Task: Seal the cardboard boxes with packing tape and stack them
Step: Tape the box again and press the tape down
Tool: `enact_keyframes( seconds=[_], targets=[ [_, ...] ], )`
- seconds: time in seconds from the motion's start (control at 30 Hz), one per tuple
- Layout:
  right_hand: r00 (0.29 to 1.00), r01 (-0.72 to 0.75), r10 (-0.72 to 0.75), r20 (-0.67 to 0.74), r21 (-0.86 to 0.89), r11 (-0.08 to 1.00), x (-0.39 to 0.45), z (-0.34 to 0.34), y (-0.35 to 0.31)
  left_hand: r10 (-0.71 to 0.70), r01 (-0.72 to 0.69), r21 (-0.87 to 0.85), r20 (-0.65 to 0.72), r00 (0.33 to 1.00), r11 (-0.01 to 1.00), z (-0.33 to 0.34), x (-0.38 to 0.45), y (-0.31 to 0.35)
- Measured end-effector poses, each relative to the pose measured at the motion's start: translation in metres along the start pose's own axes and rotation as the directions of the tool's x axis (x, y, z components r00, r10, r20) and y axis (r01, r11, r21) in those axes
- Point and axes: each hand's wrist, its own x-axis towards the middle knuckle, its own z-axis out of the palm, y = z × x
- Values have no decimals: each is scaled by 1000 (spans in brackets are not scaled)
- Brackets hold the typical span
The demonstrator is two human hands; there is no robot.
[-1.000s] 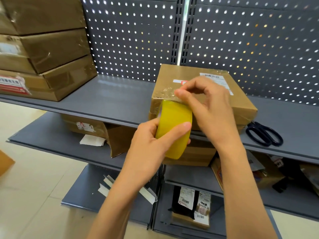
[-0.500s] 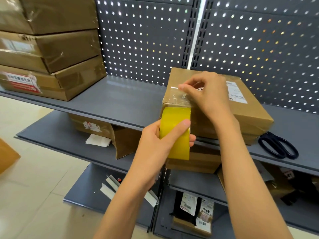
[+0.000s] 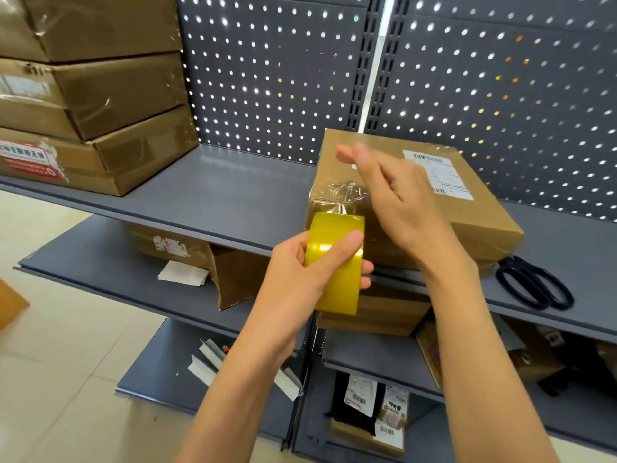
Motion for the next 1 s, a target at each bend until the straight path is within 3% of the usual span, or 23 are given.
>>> enact_keyframes(
  seconds=[0.07,0.17,0.53,0.7,0.9,0.97,1.0],
  targets=[
    [963,-95,102,251,-39,995,-5,-1,1,-1,1,-1,0,1000,1000,1,0,-3],
    [922,-124,157,354,-114,986,-6,1,3,39,-38,35,-20,999,999,3,-2,-7],
    [907,-176,221,359,-154,972,-3,3,-3,18,-1,131,-132,991,991,6,-12,-31],
    [902,-187,237,360,-167,968,-3,1,-4,-107,122,72,-187,976,990,9,-19,-34],
    [905,-114,188,383,-208,971,-10,1,-6,-88,111,105,-203,975,988,14,-17,-37],
    [937,-163,153,313,4,987,-11,-2,-6,-98,119,105,-192,977,987,10,-17,-37],
    [970,-169,136,199,159,973,-13,-6,-5,-106,126,102,-186,977,987,9,-18,-37]
  ],
)
